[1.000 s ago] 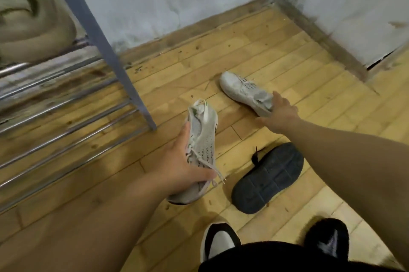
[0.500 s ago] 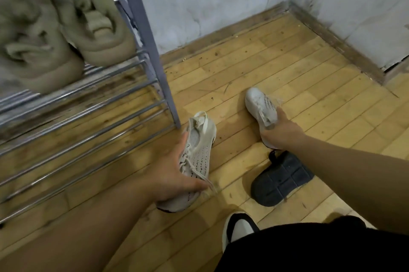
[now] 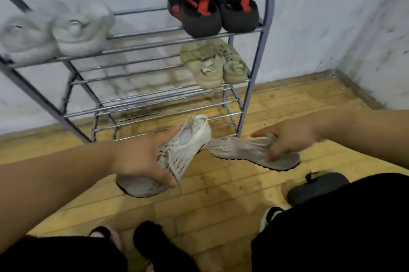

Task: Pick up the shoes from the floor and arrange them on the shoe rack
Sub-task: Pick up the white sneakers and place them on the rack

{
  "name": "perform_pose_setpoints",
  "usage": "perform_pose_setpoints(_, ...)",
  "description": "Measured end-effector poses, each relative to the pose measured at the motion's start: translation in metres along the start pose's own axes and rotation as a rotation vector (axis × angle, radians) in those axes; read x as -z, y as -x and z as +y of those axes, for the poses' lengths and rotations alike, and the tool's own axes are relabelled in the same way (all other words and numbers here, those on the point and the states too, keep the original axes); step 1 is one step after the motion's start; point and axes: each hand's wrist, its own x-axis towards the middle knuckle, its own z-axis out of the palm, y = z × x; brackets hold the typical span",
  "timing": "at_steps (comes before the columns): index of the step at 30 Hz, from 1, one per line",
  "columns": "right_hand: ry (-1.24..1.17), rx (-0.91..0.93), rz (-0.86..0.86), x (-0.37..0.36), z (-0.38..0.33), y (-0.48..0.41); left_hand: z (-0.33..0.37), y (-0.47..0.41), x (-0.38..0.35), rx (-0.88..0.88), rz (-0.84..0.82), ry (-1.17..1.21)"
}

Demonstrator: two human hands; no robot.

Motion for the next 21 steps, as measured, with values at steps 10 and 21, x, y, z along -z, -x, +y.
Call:
perform_pose_setpoints(10, 0.104, 0.234, 0.299, 0.013, -0.171, 0.018, -0.087, 0.165, 0.031, 0.236, 0.262, 0.16)
perform_pose_setpoints(21, -0.095, 0.213, 0.687, -0.003, -0.256, -0.04, -0.139, 0.173, 0.051, 0.312, 0.353, 0.355)
